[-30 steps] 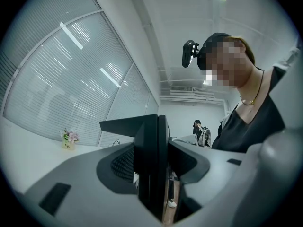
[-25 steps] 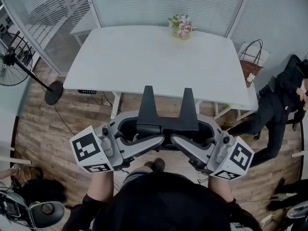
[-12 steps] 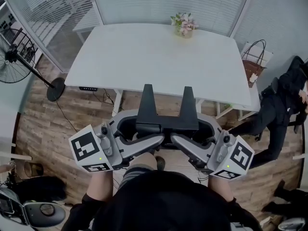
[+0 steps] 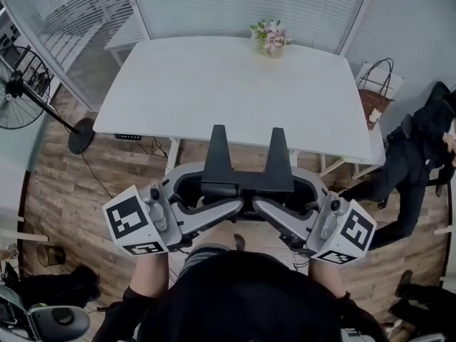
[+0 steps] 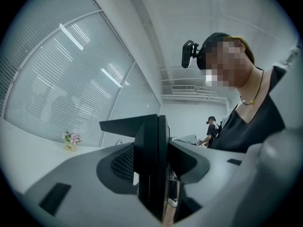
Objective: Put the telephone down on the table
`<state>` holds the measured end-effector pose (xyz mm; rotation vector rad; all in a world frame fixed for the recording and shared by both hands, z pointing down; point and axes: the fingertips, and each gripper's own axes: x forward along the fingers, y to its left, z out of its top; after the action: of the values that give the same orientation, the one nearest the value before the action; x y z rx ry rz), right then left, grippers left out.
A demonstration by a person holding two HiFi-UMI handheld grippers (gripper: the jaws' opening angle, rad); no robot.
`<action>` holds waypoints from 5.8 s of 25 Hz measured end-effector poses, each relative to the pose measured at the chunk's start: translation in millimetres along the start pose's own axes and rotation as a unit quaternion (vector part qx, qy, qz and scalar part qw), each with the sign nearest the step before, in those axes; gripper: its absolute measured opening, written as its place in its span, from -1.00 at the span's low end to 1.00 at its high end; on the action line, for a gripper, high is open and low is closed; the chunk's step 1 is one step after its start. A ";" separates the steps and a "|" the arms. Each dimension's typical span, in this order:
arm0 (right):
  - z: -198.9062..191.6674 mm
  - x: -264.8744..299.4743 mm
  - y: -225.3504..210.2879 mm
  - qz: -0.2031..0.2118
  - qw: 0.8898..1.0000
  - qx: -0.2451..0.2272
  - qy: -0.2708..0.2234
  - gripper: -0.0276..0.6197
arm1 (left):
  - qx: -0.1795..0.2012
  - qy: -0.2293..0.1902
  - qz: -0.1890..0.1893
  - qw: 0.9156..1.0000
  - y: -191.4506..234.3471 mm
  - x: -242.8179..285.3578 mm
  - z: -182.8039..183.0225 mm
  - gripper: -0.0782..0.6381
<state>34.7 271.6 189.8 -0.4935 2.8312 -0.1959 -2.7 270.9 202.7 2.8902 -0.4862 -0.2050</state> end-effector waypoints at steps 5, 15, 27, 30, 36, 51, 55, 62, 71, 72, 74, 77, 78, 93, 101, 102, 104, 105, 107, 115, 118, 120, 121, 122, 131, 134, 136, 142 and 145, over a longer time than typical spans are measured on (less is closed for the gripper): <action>1.4 2.4 -19.6 -0.008 1.000 -0.003 -0.001 -0.30 | 0.002 -0.001 -0.008 1.000 17.3 10.3 1.9 -0.19; -2.6 14.6 -59.6 -0.018 1.000 -0.002 0.000 -0.30 | -0.002 0.003 -0.017 1.000 57.6 24.4 1.2 -0.19; 5.2 41.2 -118.5 -0.028 1.000 -0.001 -0.002 -0.30 | -0.003 0.009 -0.027 1.000 118.4 43.7 17.0 -0.19; 6.2 48.6 -132.6 -0.032 0.999 0.000 -0.004 -0.31 | -0.005 0.011 -0.031 0.999 133.9 47.2 20.4 -0.19; 8.3 63.5 -163.9 -0.043 0.999 0.002 -0.003 -0.31 | -0.010 0.015 -0.040 0.999 167.2 56.5 26.9 -0.19; 7.8 104.4 -235.3 -0.069 0.998 0.002 -0.004 -0.31 | -0.018 0.022 -0.065 0.997 248.8 70.3 40.0 -0.19; 4.2 114.1 -253.1 -0.074 0.997 0.004 -0.003 -0.31 | -0.022 0.023 -0.070 0.997 269.5 72.7 40.1 -0.19; 1.2 134.2 -283.2 -0.080 0.997 0.005 -0.003 -0.31 | -0.026 0.025 -0.075 0.997 305.8 75.4 44.3 -0.19; -6.8 148.5 -315.5 -0.088 0.996 0.012 -0.005 -0.31 | -0.033 0.029 -0.078 0.996 341.5 80.9 41.6 -0.19; -7.7 148.7 -316.9 -0.088 0.996 0.013 -0.005 -0.31 | -0.033 0.029 -0.078 0.996 342.9 81.3 40.8 -0.19; -9.2 149.0 -319.3 -0.088 0.996 0.015 -0.005 -0.31 | -0.034 0.030 -0.077 0.996 345.2 81.9 39.6 -0.19; -11.2 148.0 -320.3 -0.085 0.996 0.020 -0.004 -0.31 | -0.036 0.031 -0.074 0.996 345.6 82.4 37.3 -0.19; -11.5 147.8 -320.8 -0.084 0.996 0.021 -0.003 -0.31 | -0.036 0.031 -0.072 0.996 345.8 82.6 36.9 -0.19; 0.4 142.1 -344.9 -0.051 0.998 0.042 0.010 -0.31 | -0.043 0.032 -0.041 0.998 356.9 105.3 43.8 -0.20; -6.7 139.3 -348.9 -0.047 0.997 0.055 0.015 -0.31 | -0.055 0.036 -0.032 0.997 359.4 106.5 35.8 -0.20; -8.0 139.4 -349.5 -0.047 0.997 0.057 0.016 -0.31 | -0.057 0.036 -0.031 0.997 360.1 106.3 34.4 -0.20; -11.5 139.1 -350.6 -0.047 0.997 0.062 0.017 -0.31 | -0.061 0.037 -0.030 0.997 361.4 105.8 31.1 -0.20; -13.3 138.7 -351.2 -0.048 0.997 0.064 0.018 -0.31 | -0.063 0.038 -0.029 0.997 362.1 105.8 29.3 -0.20; -16.7 137.8 -353.2 -0.049 0.996 0.068 0.019 -0.31 | -0.069 0.039 -0.029 0.996 364.0 106.2 25.3 -0.20; -39.3 136.2 -360.9 -0.058 0.993 0.093 0.032 -0.31 | -0.100 0.045 -0.024 0.994 373.4 103.0 3.2 -0.20; -43.8 135.6 -363.0 -0.058 0.993 0.097 0.033 -0.31 | -0.106 0.045 -0.023 0.993 375.6 102.8 -1.1 -0.20; -46.4 135.5 -364.2 -0.060 0.992 0.102 0.032 -0.31 | -0.109 0.047 -0.021 0.993 377.1 102.4 -3.7 -0.20; -48.2 135.5 -364.5 -0.061 0.992 0.105 0.033 -0.31 | -0.111 0.048 -0.020 0.992 377.8 101.9 -5.3 -0.20; -50.3 135.5 -364.7 -0.061 0.992 0.108 0.033 -0.31 | -0.114 0.048 -0.020 0.992 378.3 101.2 -7.0 -0.20; -68.5 136.3 -368.7 -0.061 0.988 0.132 0.043 -0.31 | -0.137 0.054 -0.010 0.989 384.7 95.6 -23.5 -0.20; -73.1 136.4 -370.9 -0.063 0.988 0.137 0.044 -0.31 | -0.142 0.057 -0.009 0.988 387.4 95.1 -27.8 -0.20; -76.4 135.3 -372.1 -0.065 0.987 0.142 0.045 -0.31 | -0.146 0.059 -0.009 0.987 388.4 95.4 -31.0 -0.20; -85.0 131.9 -376.7 -0.069 0.984 0.156 0.049 -0.31 | -0.158 0.065 -0.008 0.985 391.6 97.0 -40.4 -0.20; -87.8 130.9 -378.3 -0.071 0.983 0.160 0.049 -0.32 | -0.162 0.067 -0.008 0.984 392.9 97.7 -43.4 -0.20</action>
<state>10.1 -119.4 310.0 -0.6260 2.7803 -0.7075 -25.0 -117.8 322.0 2.5685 -0.3663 -0.0809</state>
